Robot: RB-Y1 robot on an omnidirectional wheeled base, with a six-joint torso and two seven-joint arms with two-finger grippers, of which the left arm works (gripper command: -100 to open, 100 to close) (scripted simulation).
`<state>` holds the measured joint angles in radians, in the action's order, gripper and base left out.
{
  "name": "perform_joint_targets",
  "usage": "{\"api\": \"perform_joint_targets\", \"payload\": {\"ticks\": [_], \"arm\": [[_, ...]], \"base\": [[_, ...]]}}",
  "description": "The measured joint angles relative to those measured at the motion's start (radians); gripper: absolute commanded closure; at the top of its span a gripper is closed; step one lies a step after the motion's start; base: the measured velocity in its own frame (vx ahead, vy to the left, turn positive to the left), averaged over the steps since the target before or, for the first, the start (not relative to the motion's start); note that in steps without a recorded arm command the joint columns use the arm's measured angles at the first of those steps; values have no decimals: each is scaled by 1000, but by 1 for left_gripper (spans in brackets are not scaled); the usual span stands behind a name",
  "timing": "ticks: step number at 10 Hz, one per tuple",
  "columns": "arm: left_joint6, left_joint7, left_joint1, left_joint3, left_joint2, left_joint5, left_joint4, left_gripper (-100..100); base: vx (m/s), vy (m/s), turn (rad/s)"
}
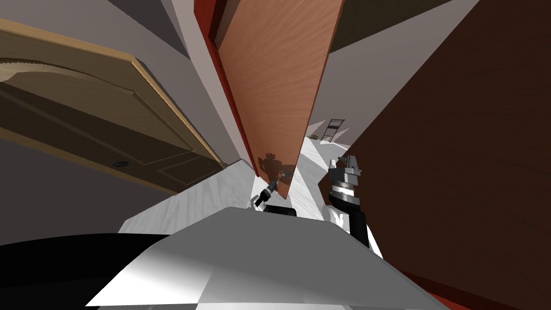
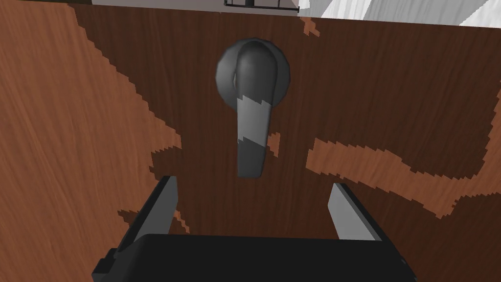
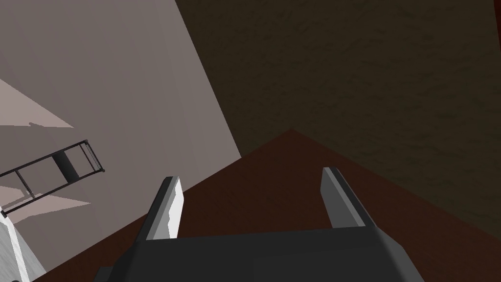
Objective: Push the door open
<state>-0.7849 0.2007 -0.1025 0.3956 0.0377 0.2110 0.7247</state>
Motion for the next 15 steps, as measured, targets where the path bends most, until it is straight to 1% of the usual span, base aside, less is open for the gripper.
{"api": "perform_joint_targets", "payload": {"ticks": [2,3,4,5,6,11,13,14,15], "arm": [[-4,-5,-1,-4,-3,-2,-7,-100],[-5,-7,-2,-7,-8,-3,-9,-100],[-3,-8,1,-8,-15,-4,-6,-100],[-7,-10,-8,-12,-28,-6,-20,-100],[-8,-11,-9,-13,-30,-7,-22,100],[-5,-11,-12,-13,-30,-7,-19,100],[-1,-14,-6,-16,-27,-8,-20,100],[1,-14,-5,-20,-20,-11,-24,100],[5,-17,2,-26,-14,-14,-17,100]], "base": [[180,-116,-29],[167,-95,-25],[149,-92,-28],[70,-44,0],[-8,5,5],[-7,5,-5],[97,-103,33],[132,-149,48],[152,-159,43]]}}
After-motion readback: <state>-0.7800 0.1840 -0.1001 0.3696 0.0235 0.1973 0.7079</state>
